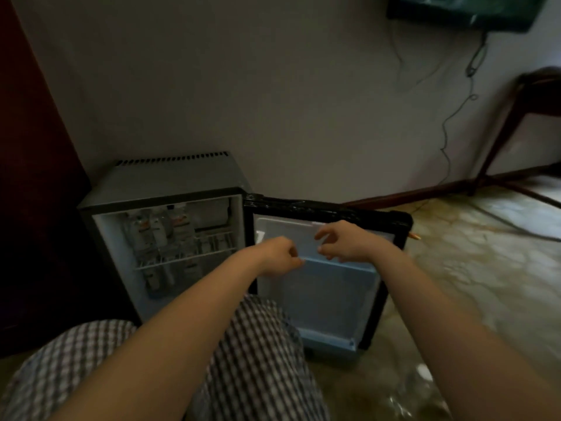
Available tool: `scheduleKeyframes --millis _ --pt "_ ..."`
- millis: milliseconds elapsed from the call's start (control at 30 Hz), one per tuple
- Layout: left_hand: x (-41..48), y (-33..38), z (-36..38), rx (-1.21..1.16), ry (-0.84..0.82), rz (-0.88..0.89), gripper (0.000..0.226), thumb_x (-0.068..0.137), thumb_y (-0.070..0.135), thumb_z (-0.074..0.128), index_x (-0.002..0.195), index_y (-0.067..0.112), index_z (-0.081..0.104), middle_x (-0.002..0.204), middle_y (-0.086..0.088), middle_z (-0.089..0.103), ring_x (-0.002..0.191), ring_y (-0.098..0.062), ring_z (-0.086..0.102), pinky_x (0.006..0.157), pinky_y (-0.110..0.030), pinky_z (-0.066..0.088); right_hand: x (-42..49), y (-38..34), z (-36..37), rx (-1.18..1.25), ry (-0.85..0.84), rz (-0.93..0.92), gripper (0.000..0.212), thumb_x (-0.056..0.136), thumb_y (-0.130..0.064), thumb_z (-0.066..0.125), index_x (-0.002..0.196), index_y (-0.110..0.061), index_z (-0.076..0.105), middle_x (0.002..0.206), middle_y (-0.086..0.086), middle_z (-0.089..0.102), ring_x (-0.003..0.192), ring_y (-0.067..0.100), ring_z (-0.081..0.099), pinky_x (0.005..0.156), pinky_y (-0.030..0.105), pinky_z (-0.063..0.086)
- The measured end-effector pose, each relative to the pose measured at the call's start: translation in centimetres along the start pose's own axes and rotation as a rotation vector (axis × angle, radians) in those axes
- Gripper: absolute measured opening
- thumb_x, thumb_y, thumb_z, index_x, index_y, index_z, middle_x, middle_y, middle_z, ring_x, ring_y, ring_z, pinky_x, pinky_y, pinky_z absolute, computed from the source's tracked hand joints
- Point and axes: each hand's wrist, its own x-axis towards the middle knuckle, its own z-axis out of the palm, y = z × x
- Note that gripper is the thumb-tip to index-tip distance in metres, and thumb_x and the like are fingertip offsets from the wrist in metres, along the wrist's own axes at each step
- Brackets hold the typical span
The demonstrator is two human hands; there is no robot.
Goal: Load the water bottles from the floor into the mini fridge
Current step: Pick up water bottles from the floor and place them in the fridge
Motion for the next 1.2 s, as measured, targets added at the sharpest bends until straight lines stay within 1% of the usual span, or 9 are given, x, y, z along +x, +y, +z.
scheduleKeyframes --millis 167,267,400,467,533,800,933,1067,1200 --pt "-0.1 5.5 4.9 -0.032 -0.076 0.106 0.038 0.095 0.036 0.049 0.122 0.011 0.053 0.126 -0.009 0.056 0.111 -0.024 0.055 0.092 -0.035 0.046 -6.4 6.9 -0.6 0.063 0.114 0.052 0.038 0.09 -0.018 0.06 0.126 -0.007 0.055 0.113 0.015 0.065 0.089 0.021 0.062 0.071 0.024 0.049" --pt "0.5 8.1 9.4 -0.039 -0.143 0.178 0.034 0.094 0.035 0.05 0.118 0.011 0.056 0.121 -0.01 0.059 0.106 -0.023 0.056 0.088 -0.035 0.046 -10.7 12.1 0.5 0.147 0.161 0.14 0.036 0.09 -0.015 0.059 0.125 -0.006 0.055 0.106 0.014 0.066 0.087 0.017 0.059 0.063 0.014 0.045" --pt "1.0 11.0 16.1 -0.059 -0.248 0.211 0.033 0.093 0.033 0.051 0.115 0.008 0.057 0.117 -0.01 0.06 0.103 -0.023 0.056 0.084 -0.032 0.044 -15.8 19.4 4.0 0.207 0.198 0.302 0.034 0.087 -0.013 0.061 0.121 -0.008 0.059 0.091 0.006 0.064 0.087 0.02 0.06 0.085 0.034 0.052" --pt "1.2 12.1 19.5 -0.084 -0.289 0.216 0.033 0.092 0.033 0.053 0.114 0.008 0.058 0.117 -0.01 0.061 0.106 -0.024 0.057 0.086 -0.032 0.045 -18.5 22.4 6.3 0.23 0.185 0.383 0.033 0.087 -0.012 0.061 0.119 -0.007 0.06 0.089 0.004 0.063 0.086 0.019 0.06 0.085 0.033 0.05" --pt "1.1 13.0 23.1 -0.141 -0.339 0.204 0.031 0.091 0.032 0.055 0.11 0.008 0.06 0.114 -0.011 0.063 0.102 -0.023 0.058 0.087 -0.033 0.046 -21.1 25.0 8.8 0.238 0.153 0.459 0.032 0.088 -0.012 0.06 0.12 -0.009 0.059 0.092 0.003 0.061 0.089 0.02 0.06 0.081 0.028 0.046" --pt "-1.5 15.2 33.3 -0.261 -0.56 0.162 0.033 0.093 0.029 0.053 0.118 0.008 0.056 0.115 -0.008 0.059 0.104 -0.02 0.055 0.091 -0.032 0.045 -29.3 31.7 17.5 0.159 0.17 0.733 0.041 0.088 -0.022 0.06 0.128 -0.017 0.054 0.128 0.006 0.06 0.114 0.021 0.057 0.096 0.034 0.046" --pt "-3.0 16.0 36.6 -0.248 -0.628 0.159 0.034 0.093 0.029 0.053 0.12 0.009 0.054 0.121 -0.01 0.058 0.102 -0.018 0.053 0.087 -0.028 0.042 -32.1 33.1 20.9 -0.058 0.186 0.83 0.046 0.088 -0.035 0.056 0.131 -0.019 0.049 0.13 0.005 0.054 0.114 0.025 0.055 0.089 0.036 0.049" --pt "-3.7 15.7 38.2 -0.119 -0.702 0.194 0.041 0.093 0.033 0.052 0.127 0.011 0.05 0.127 -0.009 0.055 0.113 -0.023 0.054 0.092 -0.03 0.043 -33.5 33.8 23.1 0.013 0.158 1.003 0.047 0.091 -0.04 0.051 0.132 -0.019 0.043 0.125 0.008 0.054 0.11 0.029 0.057 0.083 0.037 0.05" --pt "-3.4 15.0 38.0 -0.083 -0.692 0.177 0.044 0.092 0.034 0.053 0.129 0.012 0.048 0.131 -0.009 0.053 0.117 -0.024 0.052 0.096 -0.032 0.042 -33.8 33.9 23.9 -0.011 0.229 0.986 0.038 0.091 -0.039 0.052 0.122 -0.017 0.047 0.114 0.007 0.064 0.1 0.027 0.062 0.077 0.036 0.052"
